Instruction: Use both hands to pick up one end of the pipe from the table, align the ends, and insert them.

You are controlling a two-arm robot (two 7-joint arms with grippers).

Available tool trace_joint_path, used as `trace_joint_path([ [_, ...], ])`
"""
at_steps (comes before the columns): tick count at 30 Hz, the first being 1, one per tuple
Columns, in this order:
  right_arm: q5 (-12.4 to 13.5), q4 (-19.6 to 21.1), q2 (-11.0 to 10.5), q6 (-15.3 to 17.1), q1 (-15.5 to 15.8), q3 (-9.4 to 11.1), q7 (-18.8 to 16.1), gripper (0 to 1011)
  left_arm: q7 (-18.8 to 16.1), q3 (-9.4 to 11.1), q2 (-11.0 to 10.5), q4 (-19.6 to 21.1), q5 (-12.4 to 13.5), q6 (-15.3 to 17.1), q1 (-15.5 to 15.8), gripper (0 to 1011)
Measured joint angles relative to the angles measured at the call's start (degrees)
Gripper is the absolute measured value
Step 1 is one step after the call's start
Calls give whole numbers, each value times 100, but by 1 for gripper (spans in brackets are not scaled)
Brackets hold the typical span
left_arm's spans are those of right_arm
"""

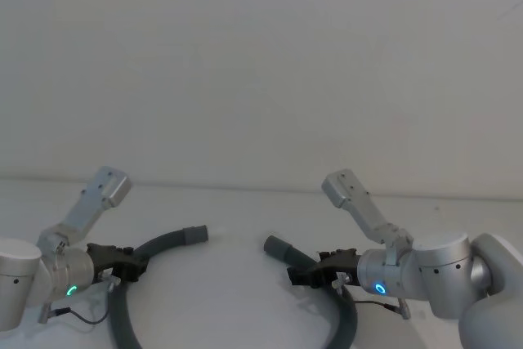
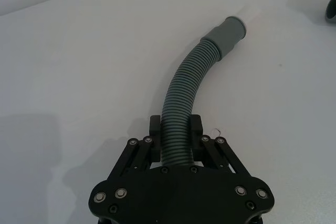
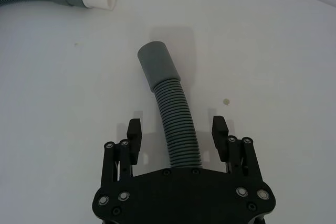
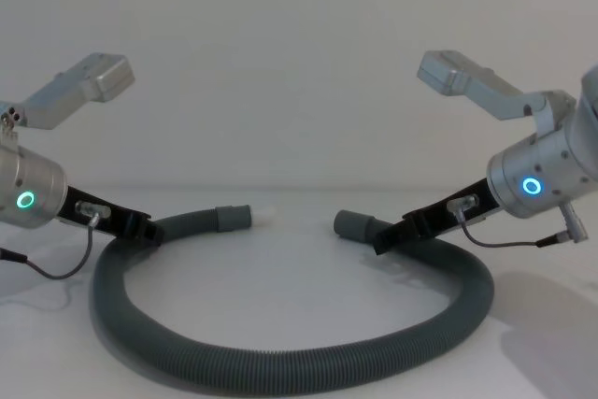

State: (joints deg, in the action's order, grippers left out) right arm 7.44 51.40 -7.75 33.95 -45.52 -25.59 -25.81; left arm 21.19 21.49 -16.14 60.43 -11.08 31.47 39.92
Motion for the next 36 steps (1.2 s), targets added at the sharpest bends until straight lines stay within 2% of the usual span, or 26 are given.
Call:
trace_joint_path([
  [36, 0, 0, 0, 0, 0, 0, 0, 594, 0, 0, 0, 0, 0, 0, 0, 288],
])
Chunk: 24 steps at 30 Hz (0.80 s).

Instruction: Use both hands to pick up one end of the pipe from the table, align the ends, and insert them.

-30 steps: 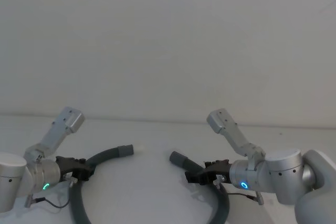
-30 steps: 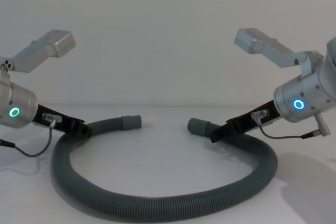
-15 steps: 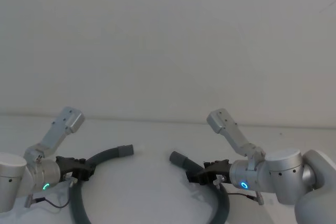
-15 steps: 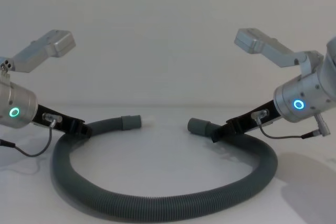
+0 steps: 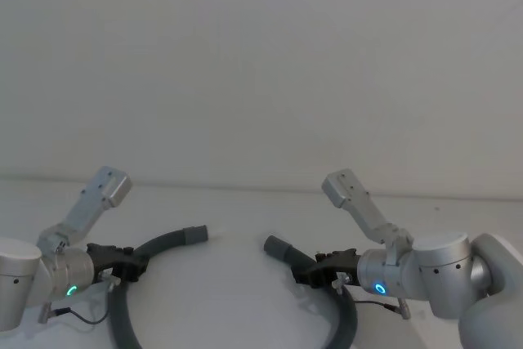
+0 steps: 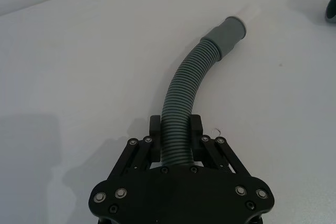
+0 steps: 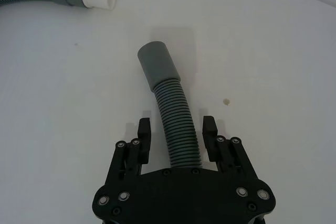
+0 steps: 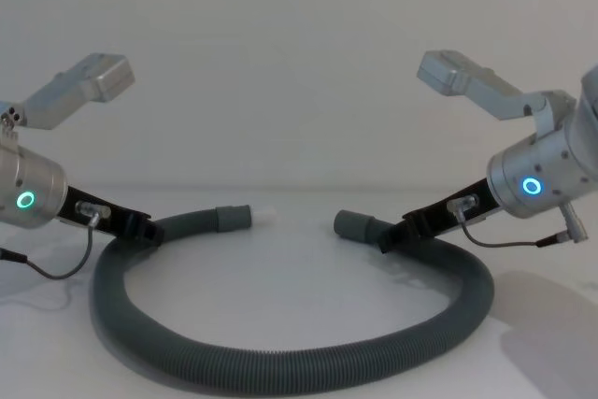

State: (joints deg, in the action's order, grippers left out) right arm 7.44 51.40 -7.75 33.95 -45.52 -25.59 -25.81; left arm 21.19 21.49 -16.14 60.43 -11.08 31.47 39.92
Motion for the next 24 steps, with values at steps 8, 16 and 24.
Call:
trace_joint_path([
  [8, 0, 0, 0, 0, 0, 0, 0, 536, 0, 0, 0, 0, 0, 0, 0, 288],
  [16, 0, 0, 0, 0, 0, 0, 0, 480, 0, 0, 0, 0, 0, 0, 0, 288],
  [24, 0, 0, 0, 0, 0, 0, 0, 427, 0, 0, 0, 0, 0, 0, 0, 288],
])
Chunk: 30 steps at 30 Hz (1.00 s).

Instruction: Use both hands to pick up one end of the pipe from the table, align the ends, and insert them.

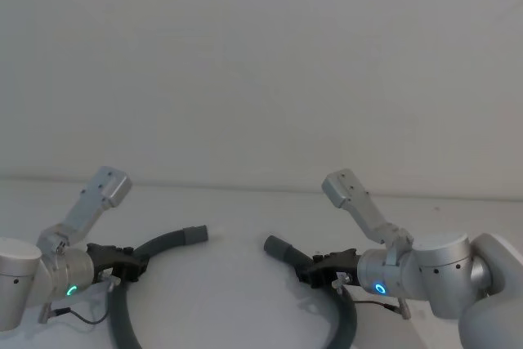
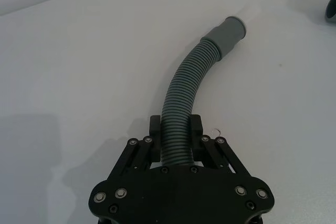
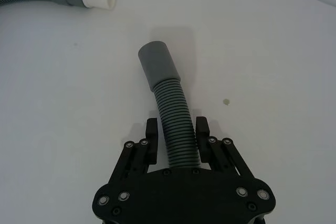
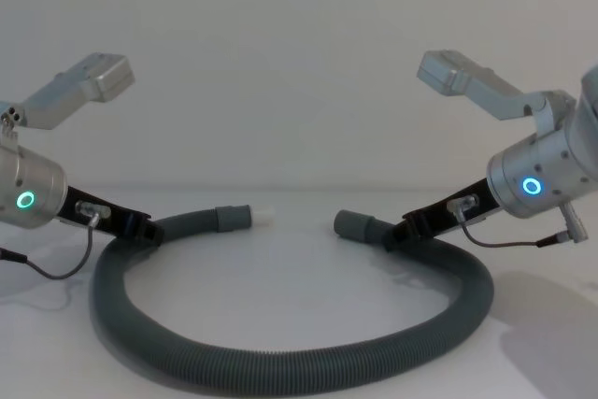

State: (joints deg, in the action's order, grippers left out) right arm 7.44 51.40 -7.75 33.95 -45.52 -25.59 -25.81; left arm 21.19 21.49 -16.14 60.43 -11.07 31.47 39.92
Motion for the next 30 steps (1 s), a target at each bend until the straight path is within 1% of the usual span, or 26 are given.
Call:
trace_joint_path([
  [15, 0, 0, 0, 0, 0, 0, 0, 326, 0, 0, 0, 0, 0, 0, 0, 288],
  [30, 0, 0, 0, 0, 0, 0, 0, 295, 0, 0, 0, 0, 0, 0, 0, 288],
])
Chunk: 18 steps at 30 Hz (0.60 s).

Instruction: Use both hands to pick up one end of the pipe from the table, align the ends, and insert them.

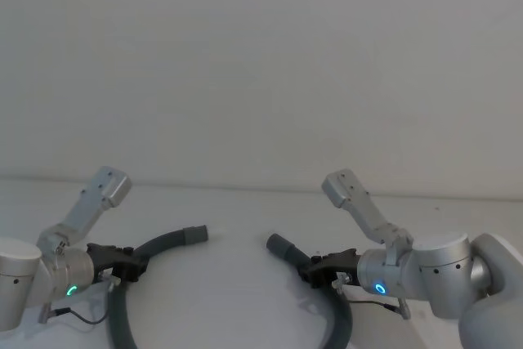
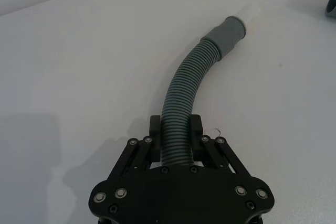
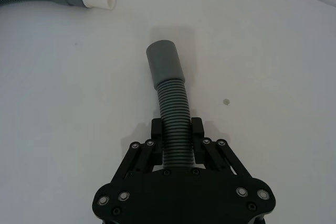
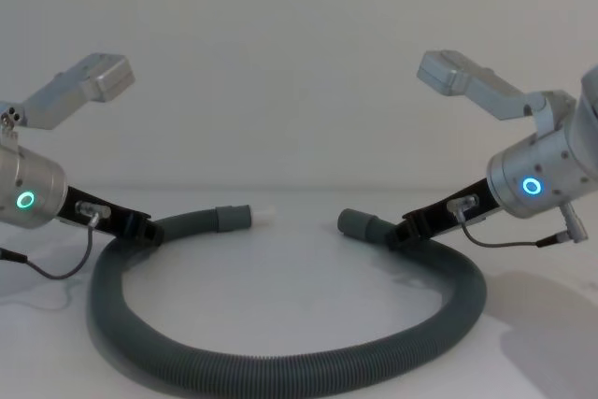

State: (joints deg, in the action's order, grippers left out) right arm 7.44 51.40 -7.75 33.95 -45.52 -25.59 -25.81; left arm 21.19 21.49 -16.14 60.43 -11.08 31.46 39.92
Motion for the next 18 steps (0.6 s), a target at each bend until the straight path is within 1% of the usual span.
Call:
trace_joint_path([
  [12, 7, 25, -4, -11, 11, 17, 2, 282, 0, 0, 0, 0, 0, 0, 0, 288],
  [16, 35, 80, -7, -60, 39, 52, 14, 273, 0, 0, 0, 0, 0, 0, 0, 288],
  [18, 76, 157, -8, -134, 75, 94, 40, 269, 0, 0, 0, 0, 0, 0, 0, 288],
])
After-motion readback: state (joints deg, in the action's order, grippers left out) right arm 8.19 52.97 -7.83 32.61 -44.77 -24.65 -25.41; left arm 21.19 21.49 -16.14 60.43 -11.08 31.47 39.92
